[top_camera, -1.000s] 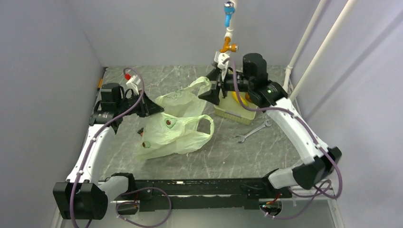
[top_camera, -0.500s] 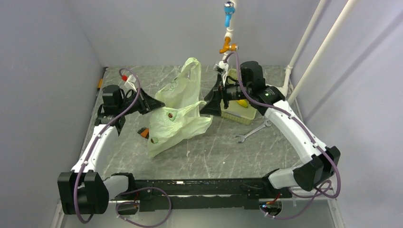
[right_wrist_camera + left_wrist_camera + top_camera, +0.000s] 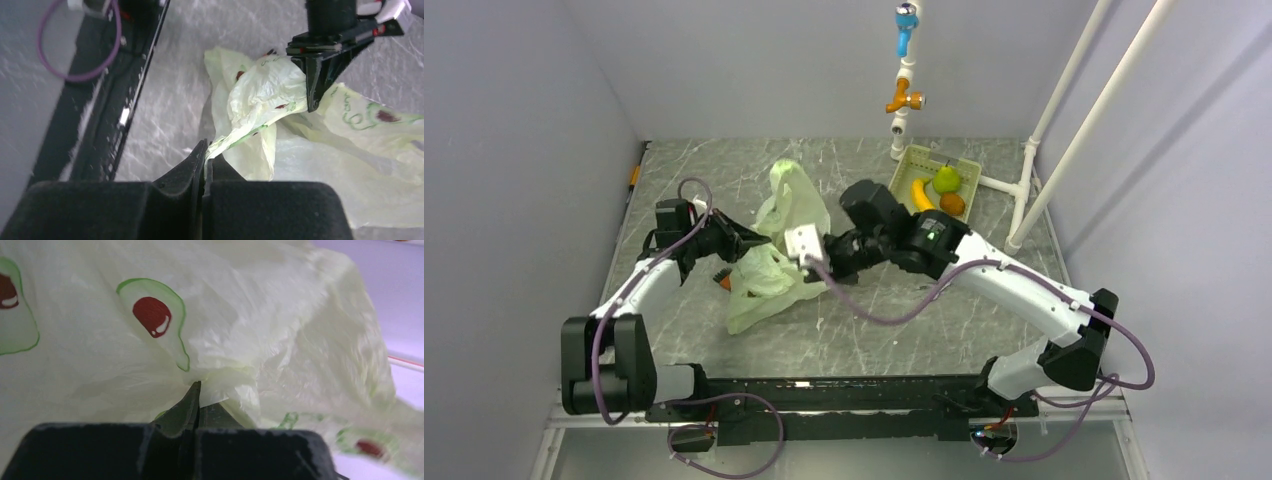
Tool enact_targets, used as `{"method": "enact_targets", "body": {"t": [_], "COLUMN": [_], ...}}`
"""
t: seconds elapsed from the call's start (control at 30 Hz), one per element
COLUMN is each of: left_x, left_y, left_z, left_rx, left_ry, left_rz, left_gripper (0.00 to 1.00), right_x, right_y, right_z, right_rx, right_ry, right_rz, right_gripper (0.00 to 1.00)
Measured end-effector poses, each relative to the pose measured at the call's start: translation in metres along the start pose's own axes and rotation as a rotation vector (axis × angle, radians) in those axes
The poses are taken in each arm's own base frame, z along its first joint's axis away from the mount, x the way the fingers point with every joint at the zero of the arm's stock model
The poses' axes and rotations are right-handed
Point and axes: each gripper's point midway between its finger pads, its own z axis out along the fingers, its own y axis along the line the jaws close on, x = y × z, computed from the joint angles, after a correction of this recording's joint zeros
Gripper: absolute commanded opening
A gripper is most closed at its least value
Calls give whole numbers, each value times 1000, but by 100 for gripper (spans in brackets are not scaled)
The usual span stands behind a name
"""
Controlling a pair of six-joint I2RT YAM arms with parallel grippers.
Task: Place the fake fruits into the plastic bag and tie a complex knot
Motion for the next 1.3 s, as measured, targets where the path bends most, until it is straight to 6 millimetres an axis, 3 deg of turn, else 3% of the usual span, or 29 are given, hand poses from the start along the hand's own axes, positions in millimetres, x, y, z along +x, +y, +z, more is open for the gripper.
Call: {"method": "enact_targets", "body": {"t": [0.2, 0.27, 0.33, 0.43, 0.5, 0.6, 0.7, 0.8, 0.9, 1.03, 1.3], "left_x": [7, 9, 5, -15, -24, -22, -12, -2, 7, 17, 32], "left_y": [35, 43, 48, 40, 26, 2, -15, -24, -21, -16, -26], "left_z": [18, 22, 25, 25, 22, 13, 2, -4, -6, -7, -12], "left_rx": [-72, -90, -109, -99, -67, -4, 50, 89, 109, 123, 176], "left_ry": [95, 113, 108, 62, 49, 54, 75, 99, 129, 166, 233], "left_rz": [-167, -196, -205, -142, -66, 68, 156, 206, 207, 188, 198], "left_gripper": [0, 0, 0, 0, 0, 0, 0, 0, 0, 0, 0], "right_x": [37, 64, 82, 75, 50, 3, -28, -60, -76, -64, 32], "right_y": [36, 51, 62, 69, 61, 11, -27, -37, -44, -65, -109], "right_z": [22, 30, 30, 21, 8, -28, -74, -109, -127, -129, -76], "right_rx": [-63, -105, -135, -120, -74, 116, 301, 402, 464, 520, 465], "right_ry": [222, 311, 367, 364, 309, 177, 69, -38, -105, -108, 30], "right_rz": [-323, -395, -395, -340, -269, -135, -45, -13, -5, 32, 210], "right_gripper": [0, 27, 71, 87, 90, 94, 94, 95, 97, 100, 95]}}
